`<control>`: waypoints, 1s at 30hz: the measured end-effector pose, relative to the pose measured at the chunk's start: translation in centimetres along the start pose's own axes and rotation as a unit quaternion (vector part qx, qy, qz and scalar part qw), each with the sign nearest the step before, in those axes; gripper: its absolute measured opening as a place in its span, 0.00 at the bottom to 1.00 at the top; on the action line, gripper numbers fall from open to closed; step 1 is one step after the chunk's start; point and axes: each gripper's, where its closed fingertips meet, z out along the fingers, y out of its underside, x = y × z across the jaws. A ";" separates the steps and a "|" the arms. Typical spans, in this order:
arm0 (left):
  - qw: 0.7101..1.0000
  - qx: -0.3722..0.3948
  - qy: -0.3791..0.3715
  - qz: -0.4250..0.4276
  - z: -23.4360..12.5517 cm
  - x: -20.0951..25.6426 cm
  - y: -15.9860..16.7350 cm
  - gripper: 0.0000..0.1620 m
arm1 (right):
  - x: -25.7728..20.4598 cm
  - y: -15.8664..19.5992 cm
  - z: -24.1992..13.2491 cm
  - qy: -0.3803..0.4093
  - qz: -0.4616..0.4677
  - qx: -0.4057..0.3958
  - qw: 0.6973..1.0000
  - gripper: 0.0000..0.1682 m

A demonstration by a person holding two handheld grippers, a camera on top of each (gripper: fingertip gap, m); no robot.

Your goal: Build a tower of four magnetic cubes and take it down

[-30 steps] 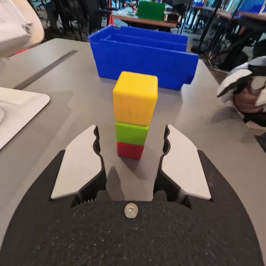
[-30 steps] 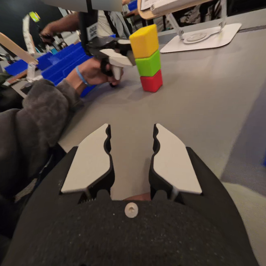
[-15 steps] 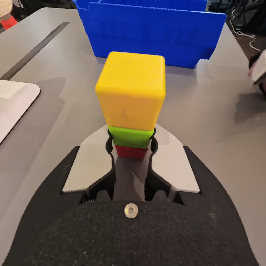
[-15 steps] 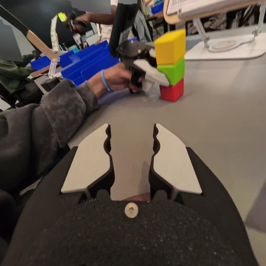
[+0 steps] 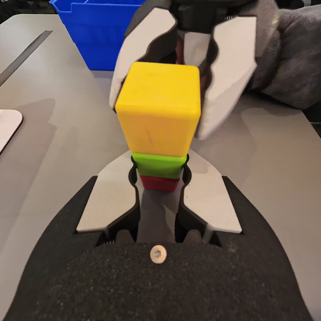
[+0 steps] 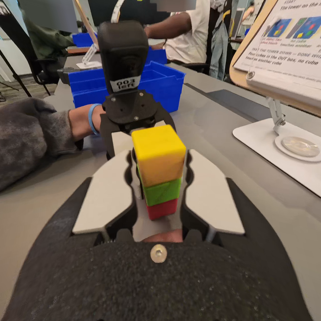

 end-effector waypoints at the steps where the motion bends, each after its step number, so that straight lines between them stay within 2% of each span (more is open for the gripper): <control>1: 1.000 0.000 0.001 0.000 0.0 0.0 0.0 0.31 | 0.0 -0.3 0.1 -0.007 0.004 0.008 1.000 0.32; 5: 1.000 0.001 0.007 -0.005 0.0 0.1 0.0 0.31 | 0.1 -0.5 0.1 -0.018 0.024 0.014 0.999 0.31; 8: 1.000 0.000 0.002 0.006 0.1 0.3 -0.1 0.31 | 0.3 -4.2 -1.7 -0.029 0.069 0.109 0.991 0.31; 10: 1.000 0.000 0.002 0.006 0.1 0.2 -0.1 0.31 | 0.4 -6.8 -3.3 -0.004 0.056 0.126 0.990 0.31; 14: 1.000 0.000 0.002 0.004 0.2 0.2 -0.1 0.31 | -0.5 -12.7 -9.1 0.092 -0.027 0.094 0.991 0.31; 17: 1.000 0.000 0.001 0.002 0.2 0.2 -0.1 0.31 | 2.9 -14.9 -16.2 0.233 -0.069 0.019 0.970 0.31; 19: 1.000 0.000 -0.001 0.002 0.2 0.2 -0.1 0.31 | 6.9 -13.6 -21.2 0.317 -0.058 -0.070 0.944 0.31; 21: 1.000 0.000 -0.001 0.002 0.3 0.2 -0.1 0.31 | 10.9 -9.3 -25.7 0.372 -0.018 -0.202 0.906 0.31; 23: 1.000 0.000 -0.001 0.002 0.3 0.2 -0.2 0.31 | 13.4 -3.5 -28.8 0.367 0.019 -0.340 0.865 0.31; 25: 1.000 0.000 -0.001 0.002 0.3 0.2 -0.2 0.31 | 14.1 1.9 -30.5 0.327 0.058 -0.448 0.830 0.31; 27: 1.000 0.000 -0.001 0.002 0.3 0.2 -0.2 0.31 | 13.7 5.9 -31.0 0.277 0.092 -0.511 0.808 0.31; 30: 1.000 0.000 -0.001 0.002 0.3 0.2 -0.2 0.31 | 13.6 9.9 -31.5 0.244 0.113 -0.573 0.774 0.31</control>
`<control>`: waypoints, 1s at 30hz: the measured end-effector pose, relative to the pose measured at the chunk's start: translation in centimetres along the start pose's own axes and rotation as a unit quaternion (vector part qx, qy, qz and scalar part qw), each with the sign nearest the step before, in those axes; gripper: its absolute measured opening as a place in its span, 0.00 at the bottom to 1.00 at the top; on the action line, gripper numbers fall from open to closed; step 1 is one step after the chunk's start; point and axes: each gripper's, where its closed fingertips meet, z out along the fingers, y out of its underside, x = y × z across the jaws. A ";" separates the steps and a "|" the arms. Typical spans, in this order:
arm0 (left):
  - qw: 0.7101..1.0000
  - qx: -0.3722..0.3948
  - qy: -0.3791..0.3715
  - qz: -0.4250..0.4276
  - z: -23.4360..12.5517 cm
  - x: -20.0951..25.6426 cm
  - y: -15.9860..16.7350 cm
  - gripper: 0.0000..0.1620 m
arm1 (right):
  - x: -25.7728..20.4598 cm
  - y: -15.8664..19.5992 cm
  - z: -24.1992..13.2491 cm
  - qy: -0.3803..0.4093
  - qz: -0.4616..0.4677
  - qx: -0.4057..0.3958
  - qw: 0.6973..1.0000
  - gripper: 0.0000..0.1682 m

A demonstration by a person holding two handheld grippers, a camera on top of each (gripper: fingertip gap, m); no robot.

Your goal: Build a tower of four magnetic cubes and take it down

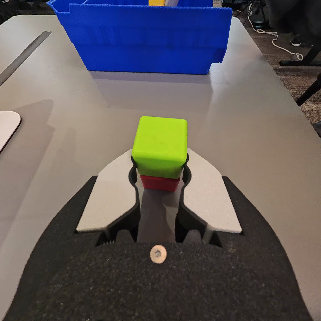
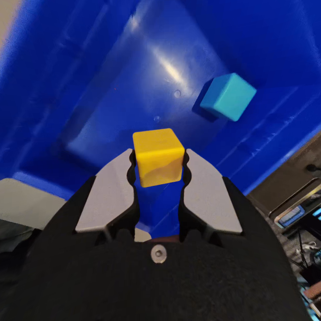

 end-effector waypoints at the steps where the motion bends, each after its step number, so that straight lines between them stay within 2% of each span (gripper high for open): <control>1: 1.000 0.000 0.000 0.000 0.0 0.0 0.0 0.31 | 0.0 0.1 1.0 -0.002 -0.001 -0.013 1.000 0.31; 5: 1.000 0.000 -0.001 0.001 0.0 0.0 0.0 0.31 | 0.3 0.0 3.7 0.005 -0.010 -0.047 0.999 0.31; 12: 1.000 0.000 -0.001 0.001 0.0 0.0 0.0 0.31 | -0.3 -1.0 5.4 -0.017 -0.012 -0.061 0.998 0.31; 13: 1.000 0.000 0.000 0.000 0.0 0.0 0.0 0.31 | -0.1 -1.2 5.3 -0.008 -0.012 -0.052 0.999 0.31; 15: 1.000 0.000 -0.001 -0.003 0.1 -0.1 0.0 0.31 | 0.1 -1.6 4.0 0.011 0.000 -0.016 1.000 0.39; 18: 1.000 -0.001 -0.009 -0.011 0.0 -0.4 0.0 0.32 | -0.3 -2.8 -0.5 0.069 0.020 0.109 0.991 0.41; 21: 0.999 -0.007 -0.019 -0.029 -0.6 -0.7 0.1 0.48 | -2.8 -3.4 -6.6 0.125 0.087 0.301 0.941 0.37; 23: 0.999 -0.014 -0.030 -0.042 -1.7 -1.0 0.2 0.48 | -7.2 -3.3 -9.5 0.104 0.122 0.436 0.886 0.36; 24: 0.998 -0.016 -0.040 -0.044 -2.3 -1.2 0.3 0.48 | -10.3 -3.1 -10.1 0.066 0.131 0.491 0.859 0.35; 26: 0.996 -0.042 -0.058 -0.047 -3.1 -1.6 1.5 0.48 | -16.4 -2.3 -9.8 -0.026 0.146 0.560 0.815 0.32; 29: 0.992 -0.099 -0.054 -0.057 -3.1 -1.4 3.8 0.48 | -23.4 -0.8 -7.9 -0.143 0.187 0.598 0.766 0.35; 30: 0.992 -0.103 -0.048 -0.060 -2.8 -1.3 4.1 0.48 | -24.9 -0.3 -7.4 -0.157 0.188 0.602 0.760 0.35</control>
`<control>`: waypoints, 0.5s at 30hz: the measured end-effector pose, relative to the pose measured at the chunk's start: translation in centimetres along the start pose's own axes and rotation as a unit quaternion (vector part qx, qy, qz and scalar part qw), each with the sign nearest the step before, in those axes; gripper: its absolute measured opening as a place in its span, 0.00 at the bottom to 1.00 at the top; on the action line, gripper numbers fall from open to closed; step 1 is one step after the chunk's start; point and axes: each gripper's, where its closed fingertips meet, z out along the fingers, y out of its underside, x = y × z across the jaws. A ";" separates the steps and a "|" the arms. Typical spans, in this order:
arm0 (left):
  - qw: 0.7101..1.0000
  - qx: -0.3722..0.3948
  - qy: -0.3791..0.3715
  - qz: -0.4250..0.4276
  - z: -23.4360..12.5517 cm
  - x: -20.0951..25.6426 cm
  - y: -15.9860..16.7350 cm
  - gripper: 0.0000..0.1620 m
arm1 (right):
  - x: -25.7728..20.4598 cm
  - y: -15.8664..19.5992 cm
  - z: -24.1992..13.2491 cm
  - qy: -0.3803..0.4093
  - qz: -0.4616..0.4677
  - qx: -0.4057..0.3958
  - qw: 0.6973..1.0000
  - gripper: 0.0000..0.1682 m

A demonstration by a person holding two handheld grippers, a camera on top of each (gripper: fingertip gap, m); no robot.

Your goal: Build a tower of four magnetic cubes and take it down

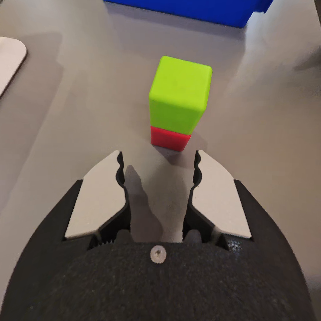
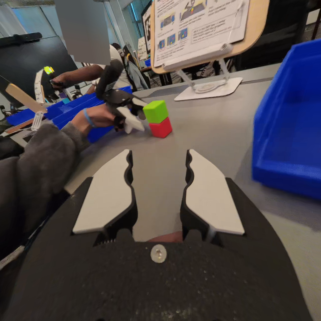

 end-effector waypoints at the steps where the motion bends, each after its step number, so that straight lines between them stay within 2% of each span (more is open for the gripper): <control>1: 1.000 0.002 0.006 0.001 0.3 0.1 -0.1 0.46 | -0.8 0.6 -0.3 -0.004 -0.001 -0.004 1.000 0.35; 3: 1.000 0.003 0.009 0.008 1.0 0.2 -0.3 0.46 | -2.7 0.1 -0.5 -0.030 -0.034 -0.003 0.999 0.35; 6: 0.999 -0.028 0.019 0.020 2.5 0.6 0.2 0.44 | -3.2 0.3 0.0 -0.037 -0.088 -0.014 0.995 0.34; 8: 0.998 -0.044 0.020 0.026 3.2 0.8 0.2 0.41 | -2.7 1.3 0.6 -0.038 -0.074 -0.033 0.996 0.35; 10: 0.998 -0.044 0.025 0.041 3.9 1.2 -0.4 0.31 | -2.5 2.1 1.0 -0.039 -0.062 -0.046 0.996 0.35; 15: 0.996 -0.040 0.027 0.074 4.9 1.9 -1.2 0.30 | -2.6 1.3 3.9 -0.041 -0.094 -0.065 0.993 0.35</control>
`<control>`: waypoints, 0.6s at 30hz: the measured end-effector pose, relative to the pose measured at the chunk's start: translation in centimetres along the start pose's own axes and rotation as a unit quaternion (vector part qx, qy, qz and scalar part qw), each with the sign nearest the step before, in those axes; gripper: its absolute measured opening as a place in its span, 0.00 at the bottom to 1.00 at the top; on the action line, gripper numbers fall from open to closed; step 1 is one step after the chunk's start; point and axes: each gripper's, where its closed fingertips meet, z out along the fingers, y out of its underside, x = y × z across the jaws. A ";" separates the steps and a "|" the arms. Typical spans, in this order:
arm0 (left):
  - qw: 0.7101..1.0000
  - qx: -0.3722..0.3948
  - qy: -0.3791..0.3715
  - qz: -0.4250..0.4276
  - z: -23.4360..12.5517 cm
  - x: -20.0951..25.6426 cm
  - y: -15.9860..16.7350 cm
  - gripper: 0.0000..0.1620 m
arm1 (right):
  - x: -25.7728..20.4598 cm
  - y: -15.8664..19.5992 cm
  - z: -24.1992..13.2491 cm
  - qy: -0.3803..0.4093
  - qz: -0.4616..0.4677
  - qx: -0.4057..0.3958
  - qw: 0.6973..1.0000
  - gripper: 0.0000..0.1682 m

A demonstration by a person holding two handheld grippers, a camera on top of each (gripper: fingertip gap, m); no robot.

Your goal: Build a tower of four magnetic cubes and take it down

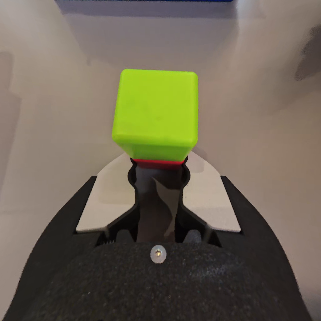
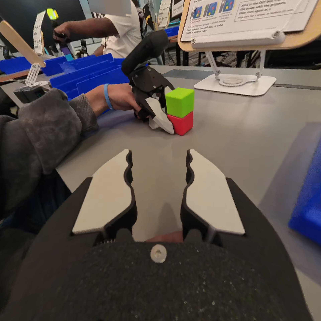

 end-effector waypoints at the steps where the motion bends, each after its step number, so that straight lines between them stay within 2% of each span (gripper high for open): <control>1: 1.000 0.000 0.004 0.003 0.0 0.1 0.0 0.30 | 0.2 -0.7 0.9 -0.007 -0.005 0.003 1.000 0.36; 3: 1.000 0.002 0.008 0.015 -0.1 0.5 0.0 0.30 | 0.3 -1.4 3.3 -0.040 0.002 -0.008 0.999 0.37; 4: 1.000 0.002 0.007 0.018 -0.1 0.6 0.0 0.30 | 0.4 -1.1 4.8 -0.053 -0.001 -0.034 0.998 0.42; 7: 1.000 0.002 0.010 0.022 -0.1 0.8 0.0 0.30 | 1.3 -0.7 9.5 -0.061 -0.067 -0.079 0.993 0.46; 10: 1.000 0.002 0.014 0.022 -0.1 1.0 0.0 0.30 | 2.5 -1.1 13.7 -0.067 -0.106 -0.089 0.988 0.47; 13: 1.000 0.002 0.017 0.024 -0.1 1.1 0.0 0.30 | 2.8 -0.7 16.5 -0.105 -0.109 -0.119 0.981 0.47; 15: 1.000 0.001 0.020 0.023 -0.1 1.2 0.0 0.30 | 2.6 -1.7 17.2 -0.124 -0.116 -0.094 0.981 0.36; 18: 1.000 0.001 0.023 0.021 -0.1 1.2 0.1 0.30 | 2.5 -1.7 17.2 -0.142 -0.123 -0.099 0.977 0.34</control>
